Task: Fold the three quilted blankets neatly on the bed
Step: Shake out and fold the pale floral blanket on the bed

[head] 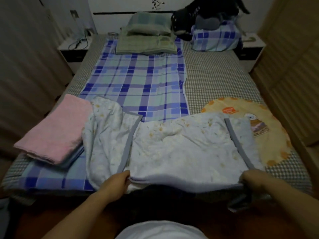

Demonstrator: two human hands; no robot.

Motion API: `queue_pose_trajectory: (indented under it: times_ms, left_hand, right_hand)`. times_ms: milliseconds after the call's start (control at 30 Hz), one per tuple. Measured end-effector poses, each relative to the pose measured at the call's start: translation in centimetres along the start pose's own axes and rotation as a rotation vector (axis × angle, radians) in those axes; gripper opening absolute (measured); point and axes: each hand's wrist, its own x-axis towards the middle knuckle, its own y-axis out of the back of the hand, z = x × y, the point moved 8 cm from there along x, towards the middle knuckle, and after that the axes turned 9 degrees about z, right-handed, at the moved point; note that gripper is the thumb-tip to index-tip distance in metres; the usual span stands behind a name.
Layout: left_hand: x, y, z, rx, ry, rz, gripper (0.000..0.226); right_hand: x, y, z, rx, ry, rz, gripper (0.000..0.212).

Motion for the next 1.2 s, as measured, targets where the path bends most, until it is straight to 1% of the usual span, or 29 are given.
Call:
queue_pose_trajectory:
  times_ms: [67,133,167,200,233,267,300,333,367,400,433,467,500,567,600,633,733,833,867,933,1000,1067,1100,1133,1167,1200]
  left_hand:
    - [0.6,0.3,-0.6,0.141,-0.064,-0.055,0.012]
    - [0.7,0.6,0.0,0.249,-0.176,-0.12,0.016]
    - [0.7,0.8,0.8,0.247,-0.236,-0.128,0.017]
    - [0.6,1.1,1.7,0.227,-0.29,-0.121,0.016]
    - [0.5,1.5,3.0,0.199,-0.347,-0.097,0.016]
    - [0.5,1.9,4.4,0.177,-0.408,-0.063,0.015]
    - [0.5,2.5,5.9,0.149,-0.463,-0.019,0.013]
    - [0.6,3.2,7.3,0.121,-0.502,0.025,0.011]
    - [0.8,3.9,8.3,0.092,-0.521,0.066,0.011]
    - [1.2,4.8,9.0,0.048,-0.505,0.104,0.012]
    - [1.7,5.6,9.2,-0.005,-0.468,0.138,0.012]
    - [2.2,6.3,9.1,-0.064,-0.423,0.167,0.011]
    - [2.7,6.8,8.7,-0.12,-0.387,0.185,0.009]
    - [3.2,7.2,7.8,-0.218,-0.379,0.161,0.01]
    - [3.3,7.2,7.2,-0.238,-0.403,0.118,0.012]
    - [3.5,7.1,6.5,-0.206,-0.444,0.073,0.016]
    - [5.1,6.4,3.5,0.077,-0.566,-0.011,0.024]
    - [7.5,6.0,1.6,0.315,-0.689,-0.026,0.023]
    - [8.1,6.1,1.6,0.359,-0.762,-0.007,0.024]
    - [8.9,7.2,2.0,0.388,-0.907,-0.008,0.028]
    - [10.0,9.4,1.6,0.463,-0.982,-0.061,0.031]
    - [12.5,13.0,-0.2,0.591,-0.949,-0.074,0.033]
    - [14.5,15.2,-2.0,0.671,-0.883,-0.063,0.034]
    - [16.2,17.7,-3.5,0.728,-0.806,-0.028,0.035]
    - [17.7,20.7,-4.8,0.776,-0.712,0.039,0.033]
    - [18.8,23.8,-5.9,0.794,-0.612,0.136,0.027]
  right_hand:
    - [-0.5,1.3,2.5,-0.066,-0.081,0.083,0.016]
    - [-1.9,4.4,5.1,-0.169,-0.201,0.148,0.019]
    - [-2.5,7.0,6.2,-0.17,-0.303,0.244,0.019]
    - [-3.1,10.1,6.4,-0.124,-0.364,0.383,0.015]
    - [-3.3,13.4,5.3,-0.031,-0.357,0.557,0.007]
    - [-3.5,16.1,2.9,0.095,-0.304,0.681,0.002]
    - [-3.2,18.6,-1.0,0.185,-0.202,0.728,0.008]
    - [-2.7,20.4,-5.9,0.249,-0.059,0.7,0.017]
    - [-2.2,21.4,-11.6,0.264,0.092,0.631,0.03]
    - [-1.8,21.8,-17.3,0.236,0.233,0.585,0.045]
    - [-1.2,21.5,-22.4,0.187,0.329,0.559,0.057]
    - [-0.3,20.4,-26.7,0.157,0.37,0.536,0.064]
    - [0.7,19.4,-29.6,0.18,0.345,0.53,0.06]
    - [2.5,18.3,-31.7,0.331,0.193,0.57,0.032]
    - [3.0,17.8,-31.5,0.4,0.115,0.59,0.024]
    - [3.1,17.5,-30.8,0.436,0.056,0.605,0.023]
    - [2.5,17.3,-27.7,0.37,-0.019,0.648,0.038]
    - [1.3,19.7,-25.1,0.373,0.045,0.621,0.052]
    - [0.9,20.7,-24.3,0.412,0.049,0.621,0.054]
    - [-0.3,22.6,-22.4,0.462,-0.004,0.656,0.055]
    - [-1.9,23.6,-19.2,0.494,-0.15,0.741,0.05]
    - [-4.5,24.6,-14.5,0.584,-0.438,0.901,0.047]
    - [-6.1,24.9,-12.2,0.64,-0.588,0.985,0.045]
    - [-7.3,25.2,-10.6,0.685,-0.699,1.056,0.043]
    - [-8.0,25.9,-9.6,0.707,-0.765,1.111,0.041]
    - [-8.2,26.8,-9.2,0.713,-0.786,1.151,0.041]
